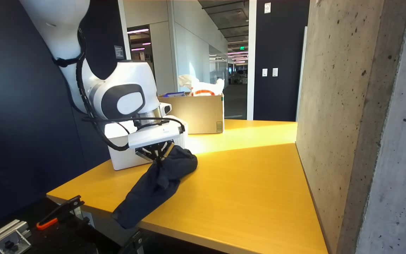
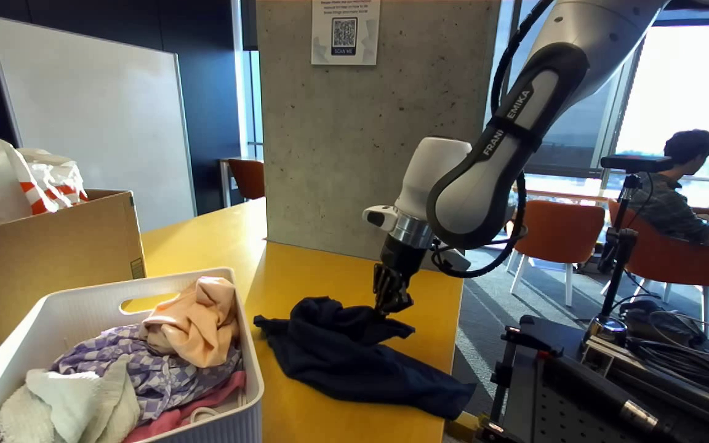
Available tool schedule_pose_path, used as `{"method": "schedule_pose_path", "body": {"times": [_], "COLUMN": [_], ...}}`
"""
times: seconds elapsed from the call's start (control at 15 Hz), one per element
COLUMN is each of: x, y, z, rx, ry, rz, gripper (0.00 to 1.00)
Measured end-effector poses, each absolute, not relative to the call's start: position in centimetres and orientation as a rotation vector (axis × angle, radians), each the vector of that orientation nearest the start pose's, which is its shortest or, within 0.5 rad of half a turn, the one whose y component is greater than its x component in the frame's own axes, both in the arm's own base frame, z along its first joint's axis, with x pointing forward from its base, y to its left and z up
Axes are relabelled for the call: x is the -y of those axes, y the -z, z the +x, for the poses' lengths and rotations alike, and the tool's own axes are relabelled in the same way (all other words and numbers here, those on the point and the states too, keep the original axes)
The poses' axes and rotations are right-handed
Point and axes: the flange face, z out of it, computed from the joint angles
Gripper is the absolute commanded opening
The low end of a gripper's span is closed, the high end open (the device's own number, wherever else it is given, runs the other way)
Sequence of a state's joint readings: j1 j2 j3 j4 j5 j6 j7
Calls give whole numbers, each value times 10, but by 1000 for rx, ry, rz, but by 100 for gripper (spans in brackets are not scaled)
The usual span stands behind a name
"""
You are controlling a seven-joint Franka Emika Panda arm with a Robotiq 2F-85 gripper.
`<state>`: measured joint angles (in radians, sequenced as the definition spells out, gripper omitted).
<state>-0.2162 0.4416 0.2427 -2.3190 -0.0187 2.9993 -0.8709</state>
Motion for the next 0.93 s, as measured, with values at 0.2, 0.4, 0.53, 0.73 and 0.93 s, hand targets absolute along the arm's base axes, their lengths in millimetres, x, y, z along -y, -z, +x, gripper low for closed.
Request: {"method": "schedule_pose_path", "body": {"times": [0.2, 0.4, 0.53, 0.73, 0.93], "x": [28, 113, 177, 254, 270], "y": [-212, -252, -272, -286, -276], "z": [541, 537, 532, 529, 542], "rx": [1177, 969, 810, 546, 265], "ry": [391, 341, 364, 379, 371], "rz": [-2990, -3160, -3264, -3401, -3489], "gripper": [1, 1, 30, 52, 73]}}
